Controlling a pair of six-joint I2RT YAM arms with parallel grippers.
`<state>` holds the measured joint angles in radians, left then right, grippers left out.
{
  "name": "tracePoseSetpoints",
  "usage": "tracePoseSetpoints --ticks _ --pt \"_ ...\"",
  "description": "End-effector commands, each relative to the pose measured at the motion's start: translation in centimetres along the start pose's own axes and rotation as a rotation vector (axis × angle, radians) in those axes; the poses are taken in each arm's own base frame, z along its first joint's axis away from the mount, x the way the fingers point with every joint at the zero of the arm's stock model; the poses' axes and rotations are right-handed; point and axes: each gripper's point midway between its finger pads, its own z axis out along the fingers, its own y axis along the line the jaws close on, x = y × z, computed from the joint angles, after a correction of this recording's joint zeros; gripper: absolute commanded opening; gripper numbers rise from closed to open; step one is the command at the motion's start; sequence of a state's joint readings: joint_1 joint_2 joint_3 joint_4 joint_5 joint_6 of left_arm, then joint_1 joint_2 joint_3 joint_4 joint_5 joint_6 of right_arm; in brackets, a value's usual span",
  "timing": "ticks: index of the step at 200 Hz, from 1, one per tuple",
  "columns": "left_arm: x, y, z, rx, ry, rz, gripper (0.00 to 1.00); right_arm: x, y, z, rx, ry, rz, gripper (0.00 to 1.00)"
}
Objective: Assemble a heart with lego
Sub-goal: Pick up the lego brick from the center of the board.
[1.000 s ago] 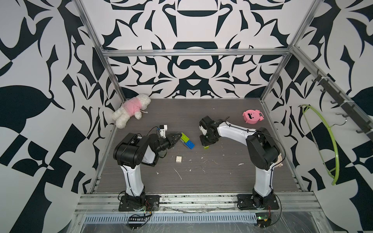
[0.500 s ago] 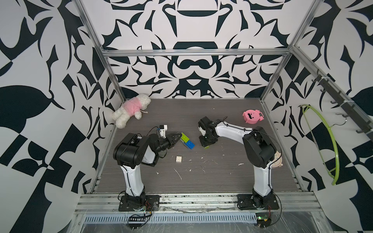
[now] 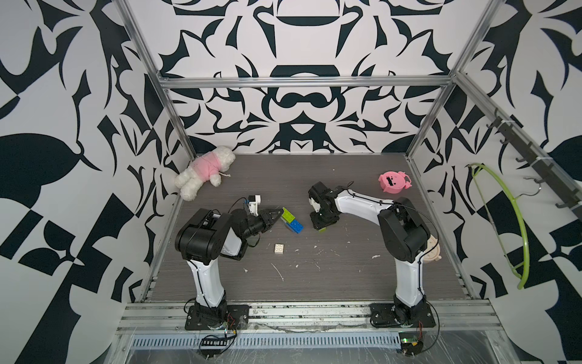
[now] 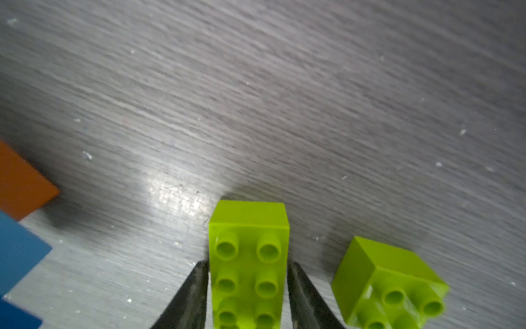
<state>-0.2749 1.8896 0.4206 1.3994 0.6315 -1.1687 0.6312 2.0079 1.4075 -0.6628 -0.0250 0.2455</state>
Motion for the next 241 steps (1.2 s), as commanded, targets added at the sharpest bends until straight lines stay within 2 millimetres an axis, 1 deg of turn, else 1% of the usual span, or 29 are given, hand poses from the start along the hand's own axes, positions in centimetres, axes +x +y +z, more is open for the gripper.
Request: tracePoseSetpoints --ticks 1,32,73,84,97,121,144,154,172,195,206,218,241 --pt "0.2 0.3 -0.3 -0.019 0.006 0.014 0.26 -1.3 0.5 -1.9 -0.003 -0.046 -0.009 0.47" --pt "0.2 0.3 -0.3 -0.019 0.005 0.014 0.26 -1.5 0.4 -1.8 0.001 -0.048 -0.009 0.44" --pt "0.2 0.3 -0.3 -0.018 0.006 0.016 0.26 -1.3 0.4 -1.6 0.004 -0.037 -0.010 0.33" --pt "0.3 0.3 -0.3 -0.020 0.007 0.015 0.26 -1.3 0.4 -1.6 0.004 -0.037 -0.009 0.32" --pt "0.3 0.4 -0.3 -0.022 0.007 0.013 0.26 -1.3 0.4 -1.6 0.002 -0.037 -0.011 0.27" --pt "0.3 0.5 -0.3 -0.025 0.006 0.008 0.26 -1.4 0.7 -2.2 -0.021 -0.059 -0.025 0.22" --pt "0.3 0.7 -0.3 -0.034 0.007 0.004 0.26 -1.2 1.8 -3.7 -0.083 -0.102 -0.071 0.18" --pt "0.3 0.9 -0.3 -0.042 0.005 0.001 0.26 -1.0 2.3 -4.7 -0.121 -0.130 -0.097 0.15" --pt "0.3 1.2 -0.3 -0.057 0.001 -0.005 0.26 -0.1 3.4 -6.3 -0.184 -0.169 -0.157 0.11" --pt "0.1 1.8 -0.3 -0.084 -0.007 -0.024 0.25 1.1 4.8 -8.1 -0.264 -0.228 -0.227 0.09" --pt "0.1 2.1 -0.3 -0.094 -0.011 -0.032 0.25 1.7 5.5 -8.6 -0.299 -0.248 -0.252 0.09" --pt "0.1 2.3 -0.2 -0.101 -0.011 -0.040 0.25 2.2 6.1 -8.7 -0.306 -0.252 -0.280 0.08" --pt "0.2 2.6 -0.3 -0.108 -0.011 -0.048 0.25 2.1 7.0 -8.0 -0.269 -0.232 -0.312 0.08"
